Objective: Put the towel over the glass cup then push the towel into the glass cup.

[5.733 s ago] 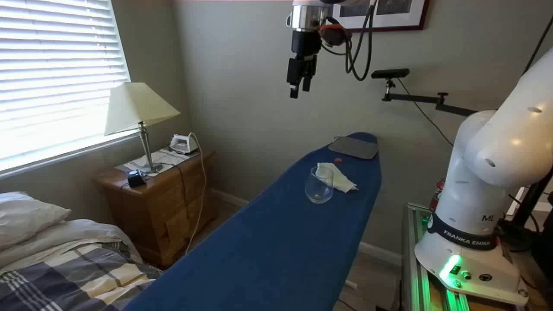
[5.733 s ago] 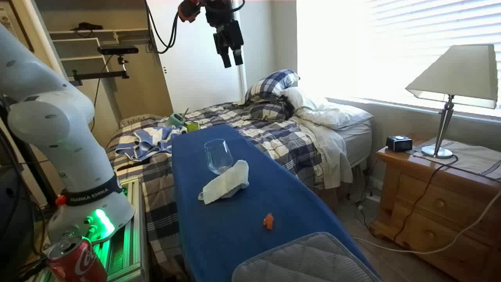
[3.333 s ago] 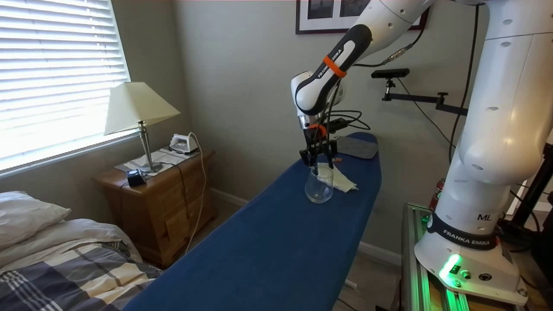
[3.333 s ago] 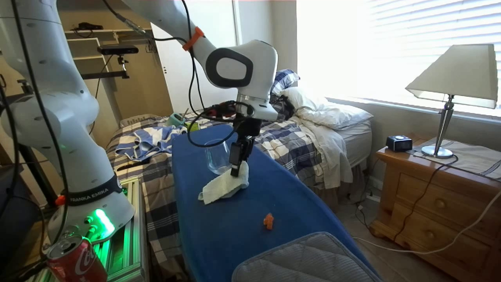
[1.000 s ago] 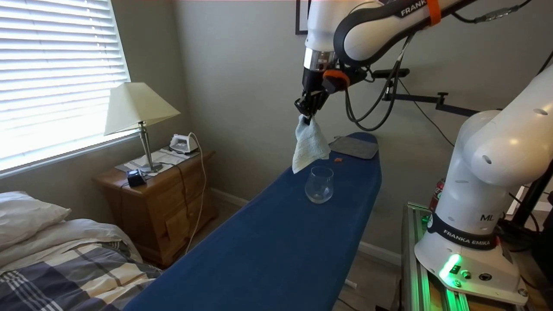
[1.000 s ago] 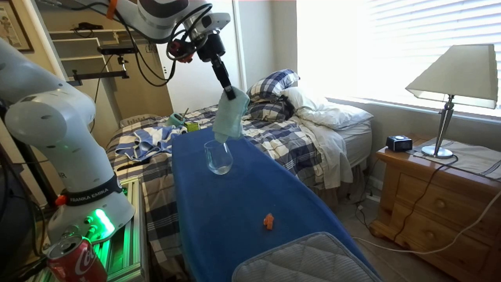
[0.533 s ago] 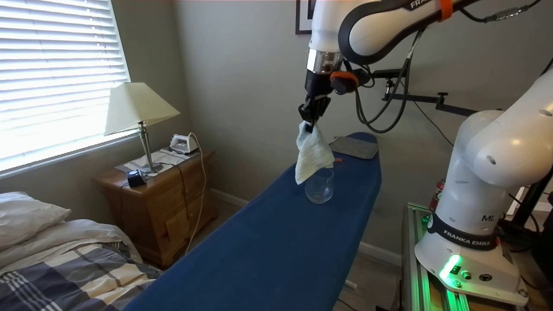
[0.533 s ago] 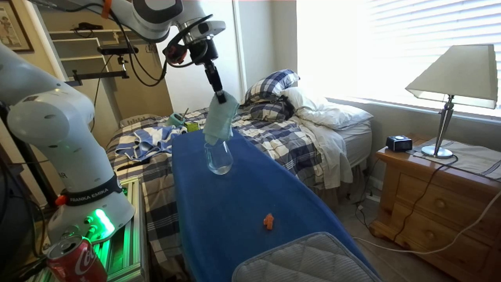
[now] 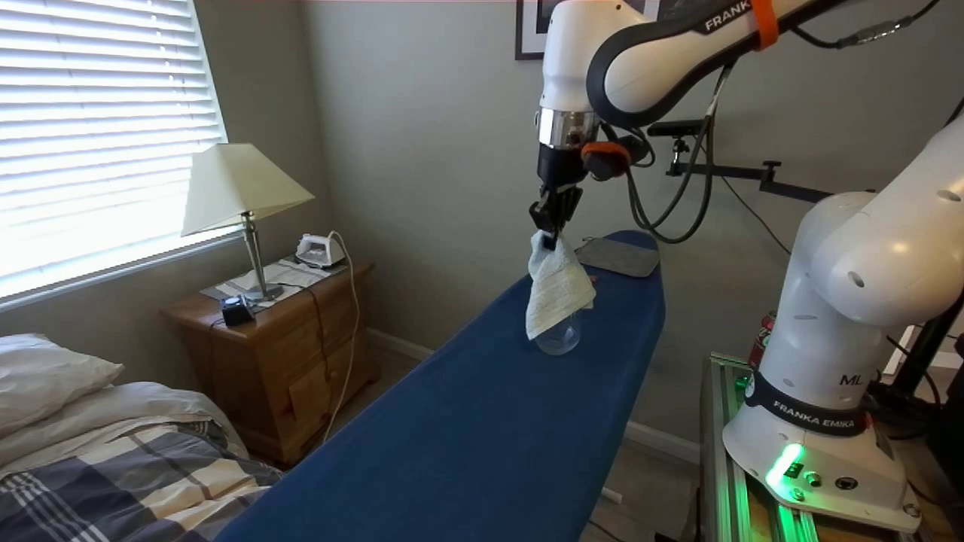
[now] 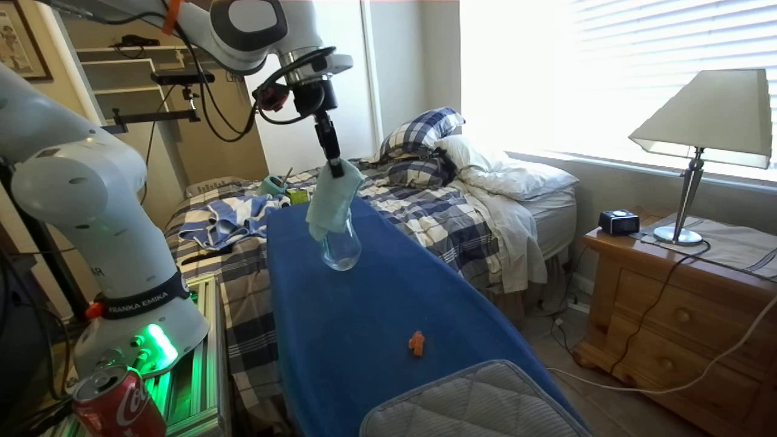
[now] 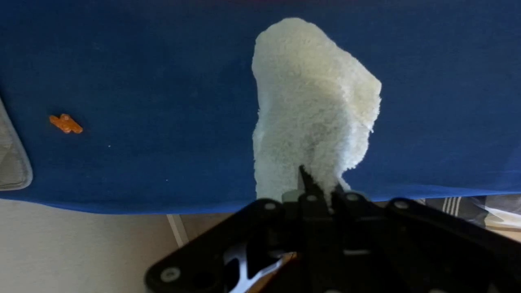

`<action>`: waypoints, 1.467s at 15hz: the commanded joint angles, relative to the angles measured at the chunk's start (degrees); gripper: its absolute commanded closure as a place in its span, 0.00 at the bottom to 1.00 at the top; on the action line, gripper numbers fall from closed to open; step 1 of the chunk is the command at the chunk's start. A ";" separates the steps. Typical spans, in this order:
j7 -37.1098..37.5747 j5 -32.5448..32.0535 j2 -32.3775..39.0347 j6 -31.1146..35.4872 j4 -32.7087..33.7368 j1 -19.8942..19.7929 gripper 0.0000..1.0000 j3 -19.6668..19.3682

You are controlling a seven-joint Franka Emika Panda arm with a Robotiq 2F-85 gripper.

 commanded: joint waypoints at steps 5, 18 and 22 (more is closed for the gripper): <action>-2.12 0.28 5.02 3.69 -1.03 -1.06 0.99 -1.01; -1.13 -0.95 11.87 12.19 -2.13 -2.13 0.57 -0.66; -0.97 -1.18 10.44 12.62 -1.68 -2.13 0.29 -0.35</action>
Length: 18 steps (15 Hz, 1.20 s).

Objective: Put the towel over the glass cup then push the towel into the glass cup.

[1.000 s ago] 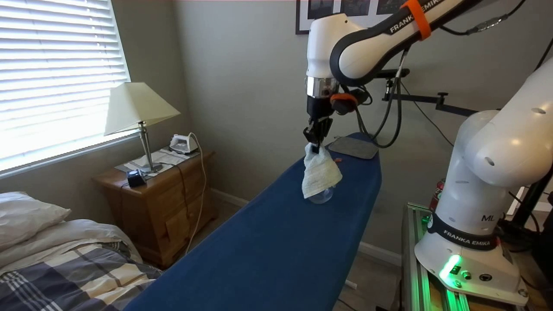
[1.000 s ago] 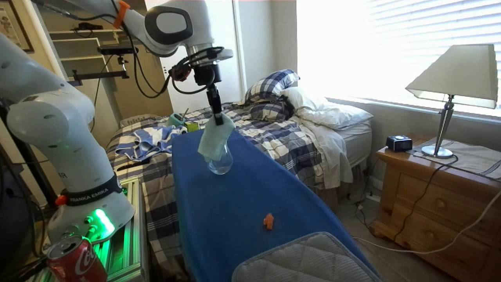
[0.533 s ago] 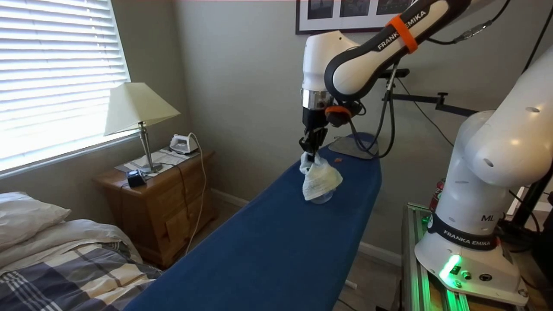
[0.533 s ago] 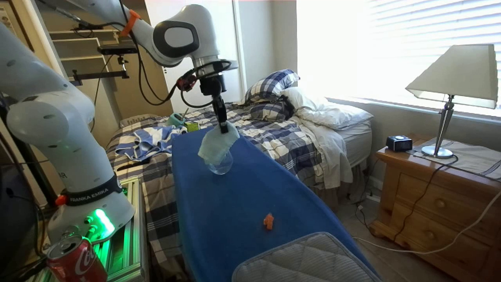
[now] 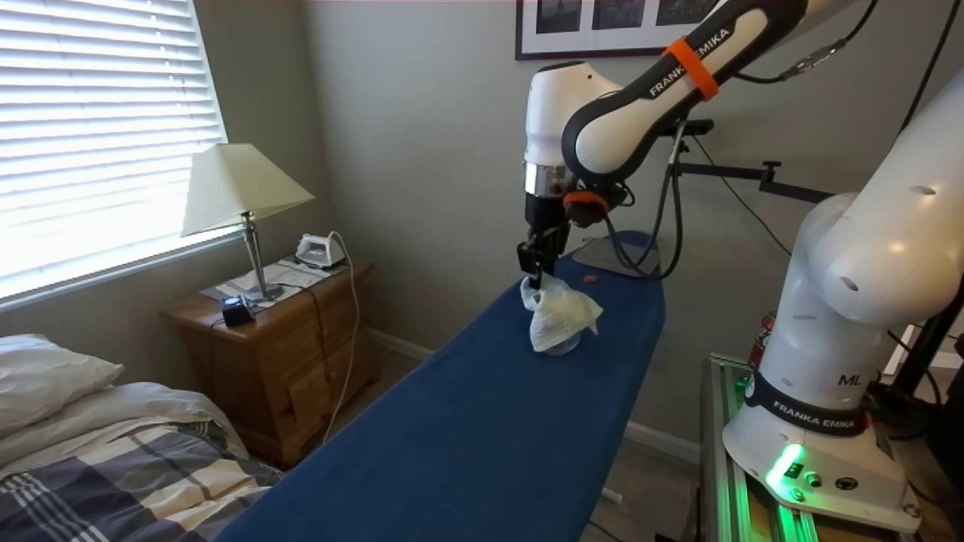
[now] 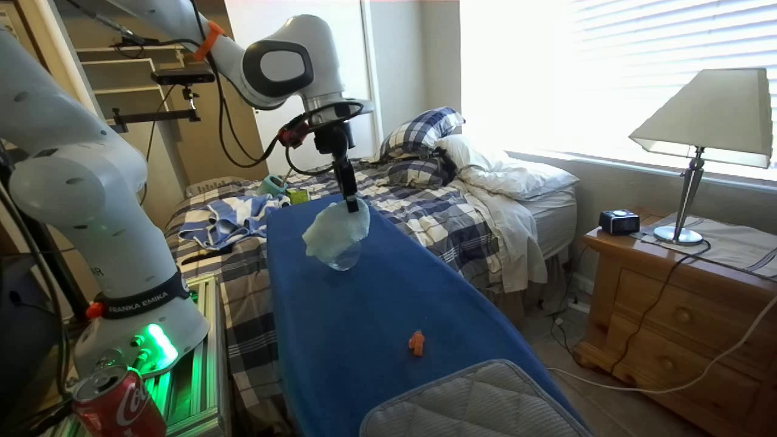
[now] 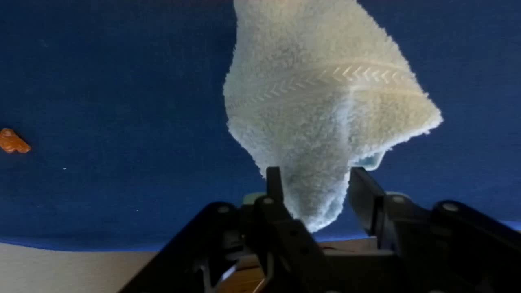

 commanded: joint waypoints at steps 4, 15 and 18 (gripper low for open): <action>-0.07 -0.68 -2.38 1.34 1.20 -0.72 0.02 0.50; -4.90 2.29 -4.62 -11.93 1.99 2.05 0.62 -0.02; -6.37 1.15 -2.51 -11.19 2.14 1.69 0.82 -0.40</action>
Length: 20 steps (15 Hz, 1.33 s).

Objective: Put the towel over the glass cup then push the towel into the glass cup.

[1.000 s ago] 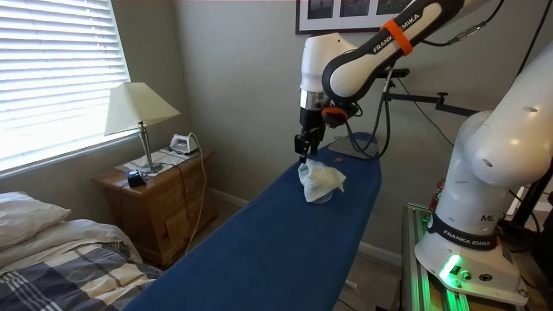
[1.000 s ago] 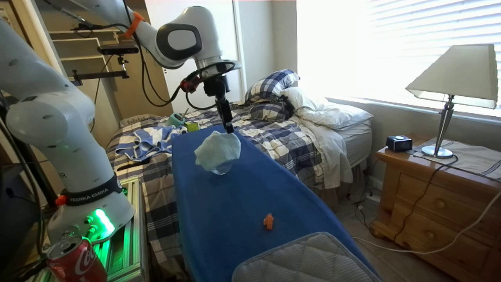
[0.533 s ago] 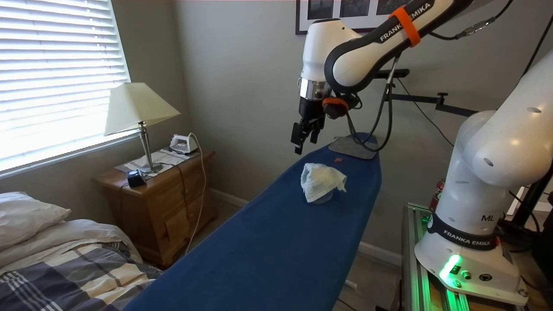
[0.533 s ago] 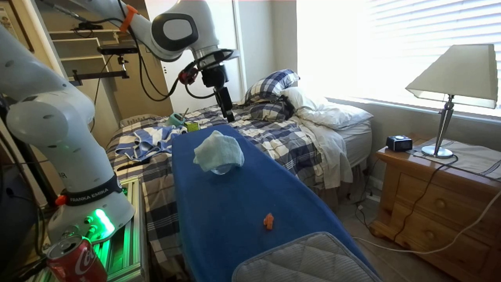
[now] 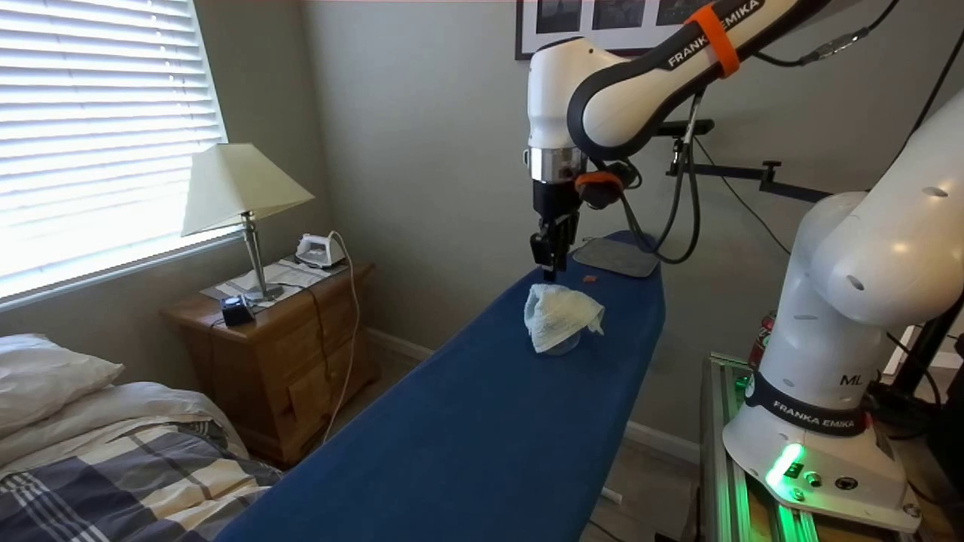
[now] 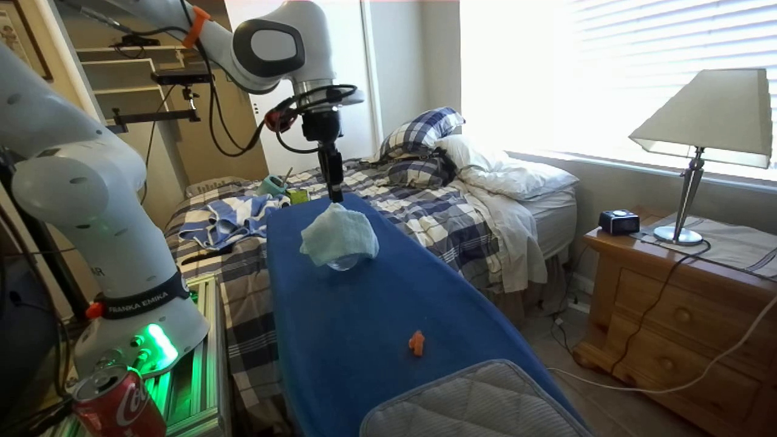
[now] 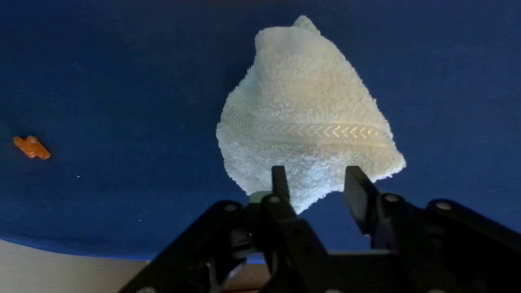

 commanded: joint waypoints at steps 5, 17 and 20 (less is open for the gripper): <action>-6.57 1.00 4.40 0.78 -0.05 0.37 1.00 -1.92; -12.58 0.85 7.79 12.65 -3.61 0.92 1.00 -2.76; -13.03 0.78 8.58 15.33 -4.59 1.00 1.00 -2.66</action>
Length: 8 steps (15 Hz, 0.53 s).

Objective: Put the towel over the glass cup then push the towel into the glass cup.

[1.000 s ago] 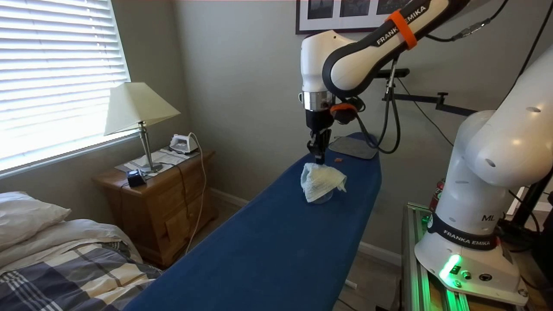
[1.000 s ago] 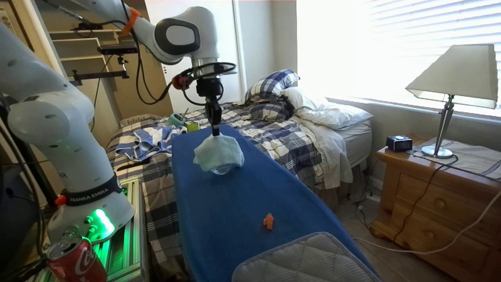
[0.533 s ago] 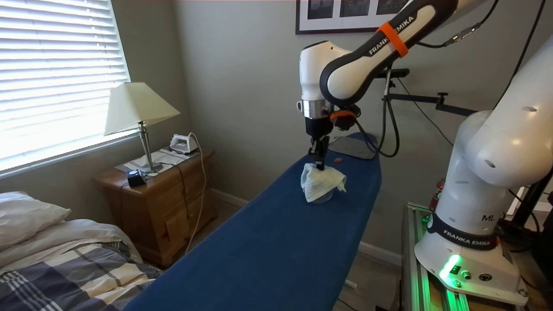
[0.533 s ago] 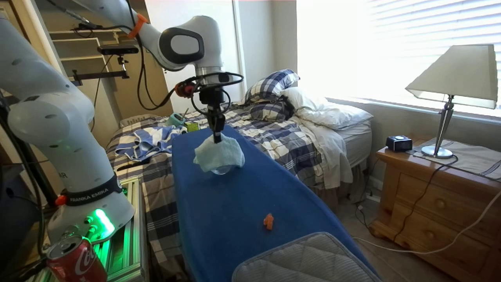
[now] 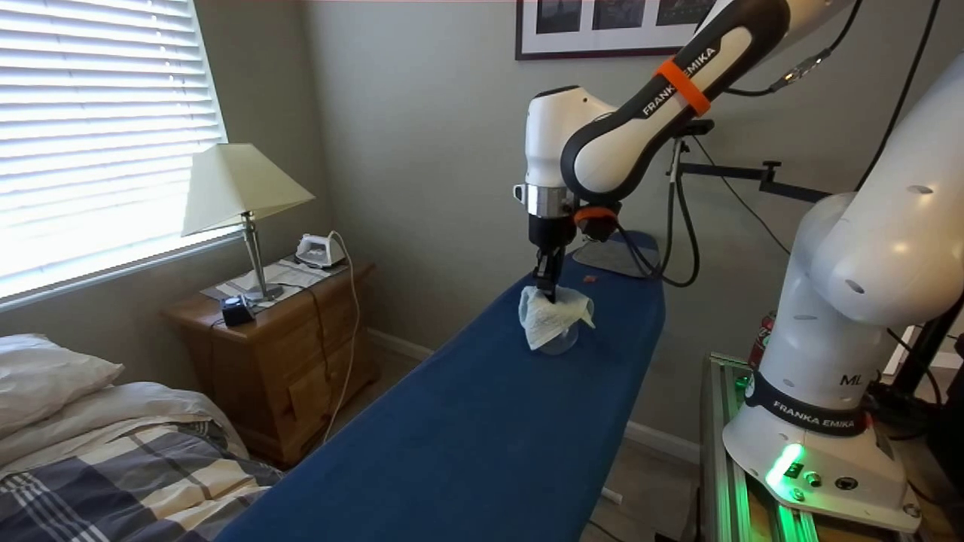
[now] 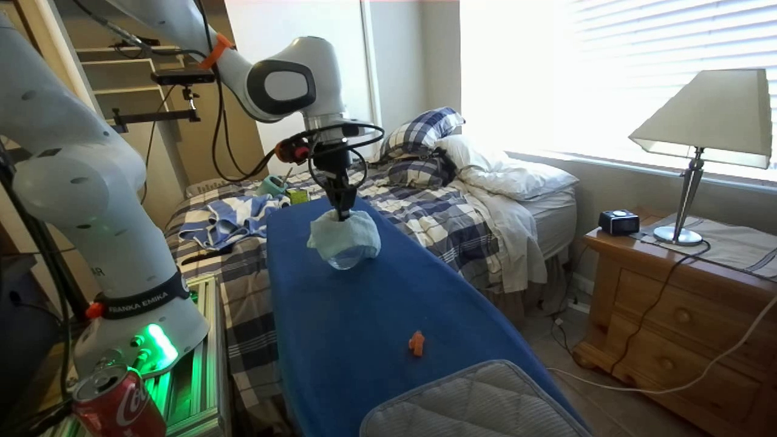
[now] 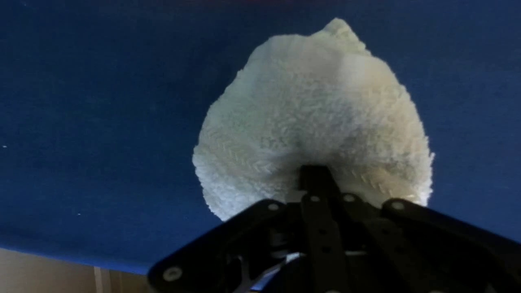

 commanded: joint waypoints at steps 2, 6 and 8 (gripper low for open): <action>-1.87 0.92 1.50 4.81 -1.74 0.84 1.00 -0.56; -2.11 0.72 3.00 6.36 -1.57 0.91 1.00 -0.39; -1.94 0.59 2.97 6.43 -1.55 0.88 1.00 -0.28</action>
